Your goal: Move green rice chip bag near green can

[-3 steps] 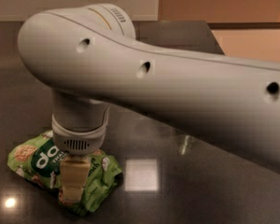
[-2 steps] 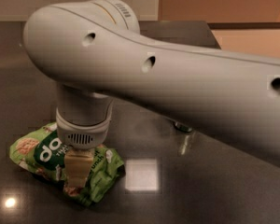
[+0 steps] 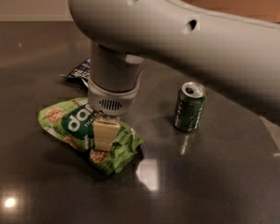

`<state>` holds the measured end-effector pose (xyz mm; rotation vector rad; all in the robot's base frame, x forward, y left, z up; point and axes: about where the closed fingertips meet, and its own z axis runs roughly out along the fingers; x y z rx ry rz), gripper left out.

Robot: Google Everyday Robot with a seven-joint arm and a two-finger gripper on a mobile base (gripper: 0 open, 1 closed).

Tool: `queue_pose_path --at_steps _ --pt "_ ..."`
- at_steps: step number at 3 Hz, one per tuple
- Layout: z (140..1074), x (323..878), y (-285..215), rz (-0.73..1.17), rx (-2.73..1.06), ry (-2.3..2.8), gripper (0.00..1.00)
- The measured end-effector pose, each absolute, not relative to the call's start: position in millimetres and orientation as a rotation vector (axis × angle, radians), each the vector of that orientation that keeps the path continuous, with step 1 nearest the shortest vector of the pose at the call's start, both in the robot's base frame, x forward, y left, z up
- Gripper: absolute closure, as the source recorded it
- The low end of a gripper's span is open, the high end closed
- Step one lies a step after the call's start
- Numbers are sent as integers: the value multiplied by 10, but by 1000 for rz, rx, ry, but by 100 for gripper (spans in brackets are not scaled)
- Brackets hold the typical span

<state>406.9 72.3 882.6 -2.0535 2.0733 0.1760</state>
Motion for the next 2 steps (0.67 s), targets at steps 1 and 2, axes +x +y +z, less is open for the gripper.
queue_pose_path --at_steps 1,2 --pt "8981 4324 413 113 -2029 2096 100" --pt "9094 4534 134 56 -2023 2113 100"
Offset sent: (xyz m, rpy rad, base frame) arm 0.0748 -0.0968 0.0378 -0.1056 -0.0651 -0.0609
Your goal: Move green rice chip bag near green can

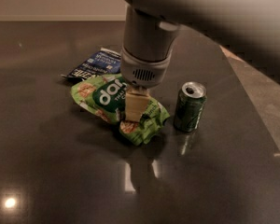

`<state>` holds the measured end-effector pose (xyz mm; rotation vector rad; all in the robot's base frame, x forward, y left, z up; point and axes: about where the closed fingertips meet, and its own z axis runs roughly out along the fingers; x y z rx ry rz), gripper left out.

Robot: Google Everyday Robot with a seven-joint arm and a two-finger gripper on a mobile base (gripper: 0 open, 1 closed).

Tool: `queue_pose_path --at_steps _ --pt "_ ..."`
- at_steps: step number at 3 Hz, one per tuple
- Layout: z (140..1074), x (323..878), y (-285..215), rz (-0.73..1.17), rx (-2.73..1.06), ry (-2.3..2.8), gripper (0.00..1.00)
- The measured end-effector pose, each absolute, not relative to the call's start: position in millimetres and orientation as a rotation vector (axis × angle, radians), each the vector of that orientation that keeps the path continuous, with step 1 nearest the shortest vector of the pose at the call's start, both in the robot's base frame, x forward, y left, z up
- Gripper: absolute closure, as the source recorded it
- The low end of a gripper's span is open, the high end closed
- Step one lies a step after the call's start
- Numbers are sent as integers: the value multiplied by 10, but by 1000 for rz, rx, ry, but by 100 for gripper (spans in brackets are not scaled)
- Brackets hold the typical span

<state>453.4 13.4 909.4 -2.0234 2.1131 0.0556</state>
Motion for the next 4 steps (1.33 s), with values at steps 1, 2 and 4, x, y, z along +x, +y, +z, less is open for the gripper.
queue_pose_path --at_steps 1,2,4 --pt "9096 4701 -37 34 -2048 2117 82" --pt "9008 4818 -72 38 -2070 2108 59" --pt "8916 4910 -67 41 -2087 2094 12"
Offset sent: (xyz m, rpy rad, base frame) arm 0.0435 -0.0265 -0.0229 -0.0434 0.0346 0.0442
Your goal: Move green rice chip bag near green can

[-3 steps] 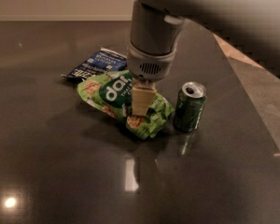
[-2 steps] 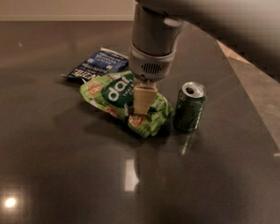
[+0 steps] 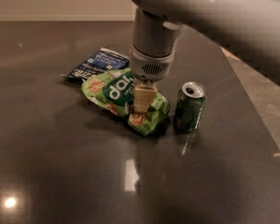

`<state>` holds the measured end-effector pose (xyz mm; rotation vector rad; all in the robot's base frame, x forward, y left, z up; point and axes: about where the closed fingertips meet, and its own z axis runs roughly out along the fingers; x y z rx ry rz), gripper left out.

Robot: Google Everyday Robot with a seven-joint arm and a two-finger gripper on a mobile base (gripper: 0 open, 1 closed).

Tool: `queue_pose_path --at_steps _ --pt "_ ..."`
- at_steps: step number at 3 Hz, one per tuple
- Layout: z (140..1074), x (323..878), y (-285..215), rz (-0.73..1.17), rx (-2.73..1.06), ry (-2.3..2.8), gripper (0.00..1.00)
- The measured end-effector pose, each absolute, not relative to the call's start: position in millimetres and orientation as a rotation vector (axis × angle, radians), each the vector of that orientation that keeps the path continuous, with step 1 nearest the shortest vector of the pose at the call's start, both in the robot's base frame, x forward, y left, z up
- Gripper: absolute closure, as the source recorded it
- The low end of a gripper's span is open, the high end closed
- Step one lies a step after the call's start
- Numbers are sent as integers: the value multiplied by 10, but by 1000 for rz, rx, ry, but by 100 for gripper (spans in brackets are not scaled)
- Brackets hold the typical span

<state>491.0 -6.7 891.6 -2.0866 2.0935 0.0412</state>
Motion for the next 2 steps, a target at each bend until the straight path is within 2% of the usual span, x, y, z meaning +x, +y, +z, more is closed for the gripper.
queue_pose_path --at_steps 1,2 --pt "8920 4912 -63 39 -2084 2091 0" --pt "8920 4912 -63 39 -2084 2090 0"
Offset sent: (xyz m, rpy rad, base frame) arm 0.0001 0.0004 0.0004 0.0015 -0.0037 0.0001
